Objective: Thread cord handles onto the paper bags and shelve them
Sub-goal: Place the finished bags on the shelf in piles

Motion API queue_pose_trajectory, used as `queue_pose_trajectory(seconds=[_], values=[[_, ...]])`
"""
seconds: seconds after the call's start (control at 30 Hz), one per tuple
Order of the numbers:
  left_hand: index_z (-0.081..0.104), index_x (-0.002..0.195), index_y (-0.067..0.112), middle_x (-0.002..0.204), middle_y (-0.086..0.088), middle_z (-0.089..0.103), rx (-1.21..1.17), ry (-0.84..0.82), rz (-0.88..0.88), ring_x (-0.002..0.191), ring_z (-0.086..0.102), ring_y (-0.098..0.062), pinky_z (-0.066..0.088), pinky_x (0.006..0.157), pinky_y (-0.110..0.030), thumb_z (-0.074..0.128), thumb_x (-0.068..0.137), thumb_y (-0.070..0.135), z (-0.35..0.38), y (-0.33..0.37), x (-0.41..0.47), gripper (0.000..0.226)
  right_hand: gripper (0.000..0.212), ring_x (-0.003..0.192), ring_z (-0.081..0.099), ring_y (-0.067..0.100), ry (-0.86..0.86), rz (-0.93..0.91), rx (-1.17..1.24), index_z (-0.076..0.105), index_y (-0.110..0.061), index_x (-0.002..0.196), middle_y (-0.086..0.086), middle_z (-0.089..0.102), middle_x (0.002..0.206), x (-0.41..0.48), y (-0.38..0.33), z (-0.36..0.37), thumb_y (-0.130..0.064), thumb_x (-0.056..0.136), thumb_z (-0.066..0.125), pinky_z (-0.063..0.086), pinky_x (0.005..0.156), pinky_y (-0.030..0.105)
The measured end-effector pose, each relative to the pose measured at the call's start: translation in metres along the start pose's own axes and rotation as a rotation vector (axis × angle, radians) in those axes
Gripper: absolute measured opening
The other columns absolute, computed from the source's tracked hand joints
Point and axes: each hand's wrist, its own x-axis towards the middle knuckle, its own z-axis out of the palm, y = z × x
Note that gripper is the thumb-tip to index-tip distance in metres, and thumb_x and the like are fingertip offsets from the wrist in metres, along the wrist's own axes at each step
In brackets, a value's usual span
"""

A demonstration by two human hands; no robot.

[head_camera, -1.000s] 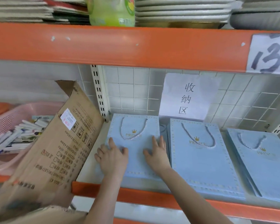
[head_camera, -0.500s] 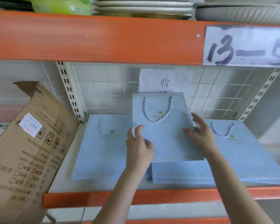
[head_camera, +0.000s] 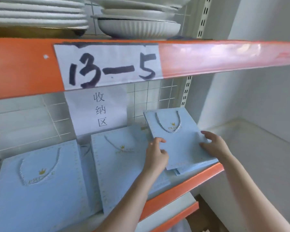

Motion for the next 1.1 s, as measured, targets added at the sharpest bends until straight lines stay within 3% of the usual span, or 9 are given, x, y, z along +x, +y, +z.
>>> queue_pose_trajectory(seconds=[0.1, 0.23, 0.37, 0.47, 0.57, 0.73, 0.93, 1.03, 1.1], values=[[0.042, 0.131, 0.024, 0.129, -0.004, 0.054, 0.246, -0.079, -0.025, 0.117, 0.05, -0.026, 0.041, 0.095, -0.032, 0.047, 0.093, 0.022, -0.009, -0.015, 0.0, 0.039, 0.054, 0.12, 0.053, 0.027, -0.042, 0.004, -0.223, 0.052, -0.02, 0.134, 0.009, 0.058, 0.13, 0.013, 0.014, 0.004, -0.008, 0.082, 0.062, 0.039, 0.096, 0.029], [0.023, 0.146, 0.023, 0.154, -0.011, 0.02, 0.769, -0.009, -0.141, 0.14, 0.021, -0.034, 0.018, 0.113, -0.047, 0.042, 0.095, 0.037, -0.047, -0.053, -0.016, 0.056, 0.044, 0.133, 0.033, 0.029, -0.094, 0.036, -0.553, 0.039, -0.028, 0.14, 0.004, 0.038, 0.145, 0.006, 0.035, 0.058, -0.021, 0.097, 0.03, 0.023, 0.11, 0.046], [0.02, 0.148, 0.023, 0.157, -0.021, -0.001, 0.776, 0.13, -0.298, 0.143, 0.005, -0.043, 0.012, 0.115, -0.049, 0.041, 0.094, 0.034, -0.087, -0.086, -0.033, 0.059, 0.051, 0.145, 0.004, 0.028, 0.067, 0.053, -0.552, 0.03, -0.025, 0.144, 0.009, 0.007, 0.158, 0.001, 0.021, 0.084, -0.012, 0.095, 0.029, -0.002, 0.114, 0.052], [0.011, 0.151, 0.019, 0.155, -0.026, -0.007, 0.678, 0.117, -0.312, 0.144, 0.005, -0.04, 0.012, 0.115, -0.04, 0.04, 0.097, 0.039, -0.094, -0.098, -0.039, 0.064, 0.048, 0.14, 0.027, 0.03, 0.107, -0.215, -0.229, 0.042, -0.009, 0.14, 0.014, 0.027, 0.152, -0.006, -0.014, 0.098, -0.006, 0.092, 0.044, 0.017, 0.114, 0.041], [0.007, 0.152, 0.014, 0.154, -0.03, -0.01, 0.597, 0.149, -0.288, 0.145, -0.001, -0.037, 0.007, 0.116, -0.035, 0.041, 0.098, 0.043, -0.09, -0.101, -0.043, 0.07, 0.042, 0.132, 0.041, 0.029, -0.16, -0.449, -0.048, 0.046, -0.006, 0.137, 0.009, 0.039, 0.146, -0.038, -0.057, 0.128, -0.01, 0.095, 0.048, 0.031, 0.102, 0.026], [0.02, 0.15, 0.015, 0.158, -0.018, -0.005, 0.387, 0.162, -0.26, 0.146, 0.007, -0.028, 0.012, 0.114, -0.028, 0.055, 0.092, 0.043, -0.104, -0.101, -0.043, 0.073, 0.057, 0.144, 0.013, 0.025, -0.304, -0.403, -0.42, 0.018, -0.015, 0.15, 0.012, 0.001, 0.159, -0.067, -0.076, 0.181, -0.035, 0.099, 0.035, 0.021, 0.112, 0.034], [0.01, 0.152, 0.021, 0.16, -0.005, 0.005, 0.206, 0.194, -0.19, 0.142, 0.024, -0.017, 0.021, 0.103, -0.017, 0.052, 0.095, 0.028, -0.133, -0.069, -0.06, 0.071, 0.05, 0.143, 0.021, 0.022, -0.198, -0.623, -0.246, 0.032, -0.01, 0.145, 0.007, 0.013, 0.157, -0.086, -0.112, 0.177, -0.011, 0.096, 0.043, 0.025, 0.107, 0.025], [0.031, 0.146, 0.018, 0.154, -0.004, 0.027, 0.414, 0.528, -0.103, 0.143, 0.02, -0.021, 0.006, 0.116, -0.042, 0.053, 0.093, 0.025, -0.163, -0.075, -0.075, 0.058, 0.046, 0.131, 0.042, 0.02, -0.332, -0.776, 0.077, 0.043, -0.008, 0.139, 0.005, 0.032, 0.151, -0.122, -0.147, 0.185, -0.009, 0.094, 0.05, 0.034, 0.102, 0.021], [0.034, 0.144, 0.016, 0.153, -0.014, 0.027, 0.573, 0.694, -0.3, 0.141, 0.019, -0.035, 0.007, 0.113, -0.054, 0.056, 0.09, 0.028, -0.193, -0.093, -0.086, 0.06, 0.046, 0.131, 0.042, 0.022, -0.51, -0.749, 0.218, 0.04, -0.006, 0.141, 0.005, 0.036, 0.148, -0.148, -0.166, 0.197, -0.009, 0.096, 0.049, 0.036, 0.106, 0.024]])
